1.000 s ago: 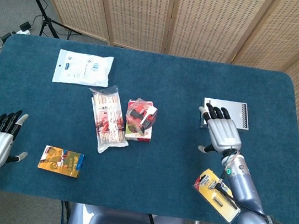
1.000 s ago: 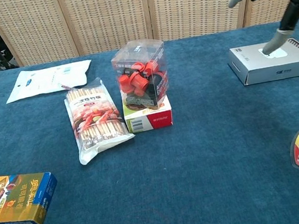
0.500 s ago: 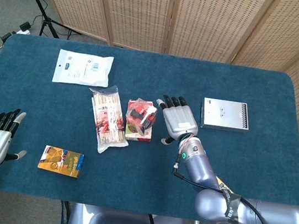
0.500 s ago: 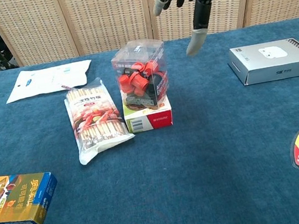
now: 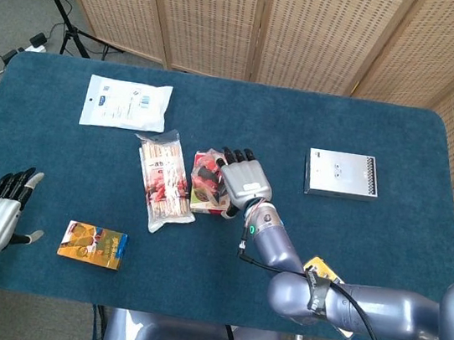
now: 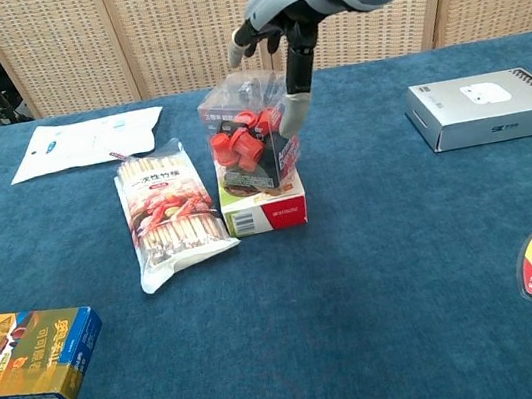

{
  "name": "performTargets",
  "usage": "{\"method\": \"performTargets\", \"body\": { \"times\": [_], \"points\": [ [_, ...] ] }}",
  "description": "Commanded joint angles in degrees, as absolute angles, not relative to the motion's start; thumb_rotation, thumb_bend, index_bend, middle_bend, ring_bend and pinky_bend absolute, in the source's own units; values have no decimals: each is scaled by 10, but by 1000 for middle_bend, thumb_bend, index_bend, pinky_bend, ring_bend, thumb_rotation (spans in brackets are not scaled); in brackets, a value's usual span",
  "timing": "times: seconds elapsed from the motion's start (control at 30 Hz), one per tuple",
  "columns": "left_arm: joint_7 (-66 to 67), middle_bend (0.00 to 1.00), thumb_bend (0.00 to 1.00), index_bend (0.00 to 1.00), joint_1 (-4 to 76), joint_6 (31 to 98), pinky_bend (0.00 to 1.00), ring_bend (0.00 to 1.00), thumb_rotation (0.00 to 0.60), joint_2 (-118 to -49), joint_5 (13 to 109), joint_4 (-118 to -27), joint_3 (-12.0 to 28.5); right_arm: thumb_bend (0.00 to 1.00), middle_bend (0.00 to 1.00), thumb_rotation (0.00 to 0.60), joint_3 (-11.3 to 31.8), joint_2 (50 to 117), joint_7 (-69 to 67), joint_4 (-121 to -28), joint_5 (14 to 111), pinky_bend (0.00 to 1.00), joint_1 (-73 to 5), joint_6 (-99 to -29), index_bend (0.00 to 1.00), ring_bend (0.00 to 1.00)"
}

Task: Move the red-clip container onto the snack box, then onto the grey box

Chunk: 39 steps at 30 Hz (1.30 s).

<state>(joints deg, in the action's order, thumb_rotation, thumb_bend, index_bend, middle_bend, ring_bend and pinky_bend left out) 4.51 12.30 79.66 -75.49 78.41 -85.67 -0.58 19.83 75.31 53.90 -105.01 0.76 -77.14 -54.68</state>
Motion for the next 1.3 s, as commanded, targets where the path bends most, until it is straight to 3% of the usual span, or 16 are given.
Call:
{"method": "performTargets", "body": {
  "times": [0.03,0.93,1.03,1.13,1.3],
  "points": [
    [42,0,91,0,123,791,0,0,600,-757,782,-853,-3,182,0,600,196,780,524,-1007,30,0,-786,-523,20,0],
    [27,0,97,0,120,760,0,0,600,-757,786,-850,8,174,0,600,144,839,444,-870,71,0,-829,-436,26,0],
    [27,0,97,0,120,758,0,0,600,-757,785,-850,10,182,0,600,136,838,435,-863,75,0,-828,-431,74,0],
    [25,0,98,0,120,755,0,0,600,-756,784,-851,11,204,8,600,130,840,424,-859,91,2,-824,-439,187,0],
    [21,0,99,0,120,750,0,0,600,-754,784,-854,12,242,185,600,123,850,413,-861,130,195,-815,-486,390,75]
  ]
}}
